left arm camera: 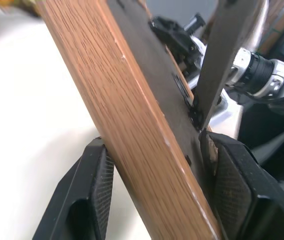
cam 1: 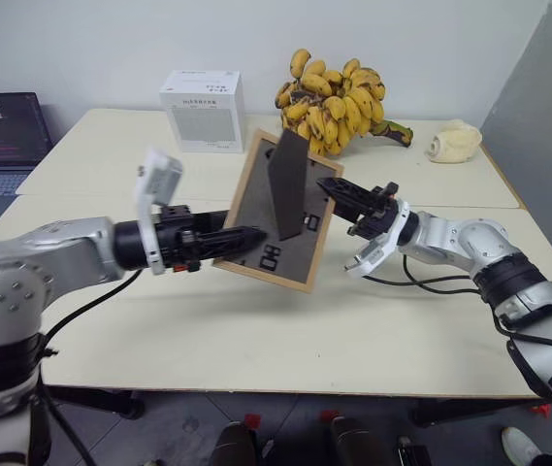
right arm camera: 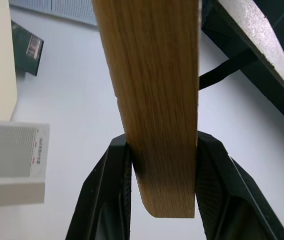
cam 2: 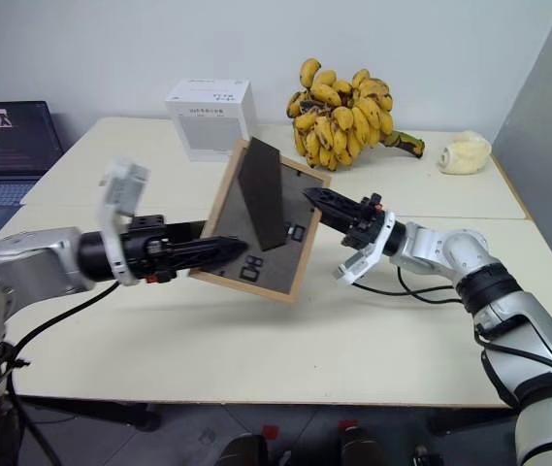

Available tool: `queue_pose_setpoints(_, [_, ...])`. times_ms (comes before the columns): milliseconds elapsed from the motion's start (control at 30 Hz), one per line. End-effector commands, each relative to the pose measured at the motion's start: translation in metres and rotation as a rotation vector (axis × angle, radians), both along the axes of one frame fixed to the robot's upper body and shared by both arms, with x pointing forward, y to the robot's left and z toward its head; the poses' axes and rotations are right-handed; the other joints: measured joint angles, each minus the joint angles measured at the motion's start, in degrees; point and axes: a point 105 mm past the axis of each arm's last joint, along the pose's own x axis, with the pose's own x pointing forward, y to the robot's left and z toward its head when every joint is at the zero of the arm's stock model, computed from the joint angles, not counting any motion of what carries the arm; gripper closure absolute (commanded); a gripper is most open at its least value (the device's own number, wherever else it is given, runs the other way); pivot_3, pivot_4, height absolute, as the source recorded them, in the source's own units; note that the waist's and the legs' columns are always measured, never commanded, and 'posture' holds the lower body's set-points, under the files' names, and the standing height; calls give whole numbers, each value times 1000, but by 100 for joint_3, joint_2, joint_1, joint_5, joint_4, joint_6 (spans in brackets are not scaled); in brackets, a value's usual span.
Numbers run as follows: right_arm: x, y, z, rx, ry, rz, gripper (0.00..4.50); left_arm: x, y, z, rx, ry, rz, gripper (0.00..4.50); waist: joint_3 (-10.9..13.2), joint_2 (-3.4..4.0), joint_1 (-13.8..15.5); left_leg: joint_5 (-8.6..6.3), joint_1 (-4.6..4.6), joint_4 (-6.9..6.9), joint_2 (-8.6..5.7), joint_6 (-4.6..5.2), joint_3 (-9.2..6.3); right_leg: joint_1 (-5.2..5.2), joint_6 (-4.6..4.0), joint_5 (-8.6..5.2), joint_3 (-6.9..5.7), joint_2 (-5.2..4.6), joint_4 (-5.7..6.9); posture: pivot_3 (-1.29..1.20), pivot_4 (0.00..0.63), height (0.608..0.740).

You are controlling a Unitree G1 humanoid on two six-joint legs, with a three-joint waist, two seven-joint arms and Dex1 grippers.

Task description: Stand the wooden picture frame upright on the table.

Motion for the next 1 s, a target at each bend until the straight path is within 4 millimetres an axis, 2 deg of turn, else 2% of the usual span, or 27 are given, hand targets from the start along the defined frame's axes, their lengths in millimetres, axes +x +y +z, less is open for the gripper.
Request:
queue_pose_setpoints(33, [23,-24,-10,21,153,-122,3068,-36,15,31,37,-241,93,1864,1,-2,-29,0,-1,0,-1,0,-4,1,0,0,-3,-1,1,0,150,740])
queue_pose_setpoints(100, [23,-21,-15,1,162,-110,3068,-45,13,30,9,-237,85,1864,4,-7,-27,-1,-1,-1,2,0,-2,1,-3,-1,-2,-2,-1,0,150,740])
queue_pose_setpoints(167, [22,-17,-17,-11,156,-93,3068,-43,11,29,-14,-221,100,1864,4,-8,-10,0,-1,-1,2,0,-9,0,-4,-2,-7,-2,0,0,150,740])
queue_pose_setpoints(267, [22,-11,-9,22,144,-68,3068,-38,1,18,-5,-143,49,1864,2,-10,45,0,-1,7,-1,0,-25,9,-5,-3,-20,-2,4,0,150,740])
queue_pose_setpoints(567, [17,-12,3,62,118,-45,3068,0,-22,2,-51,58,-66,1864,3,-11,112,0,-1,7,-4,0,-28,10,-6,-3,-25,0,4,0,150,740])
queue_pose_setpoints(767, [12,-23,1,61,114,-68,3068,10,-40,-11,-124,281,-192,1864,3,-11,98,0,-1,5,-3,0,-27,10,-7,-3,-24,2,5,0,150,740])
queue_pose_setpoints(1000, [7,-32,-2,48,113,-100,3068,26,-36,-13,-193,449,-212,511,3,-11,55,0,-1,7,-2,0,-31,8,-7,-4,-25,5,9,0,150,740])
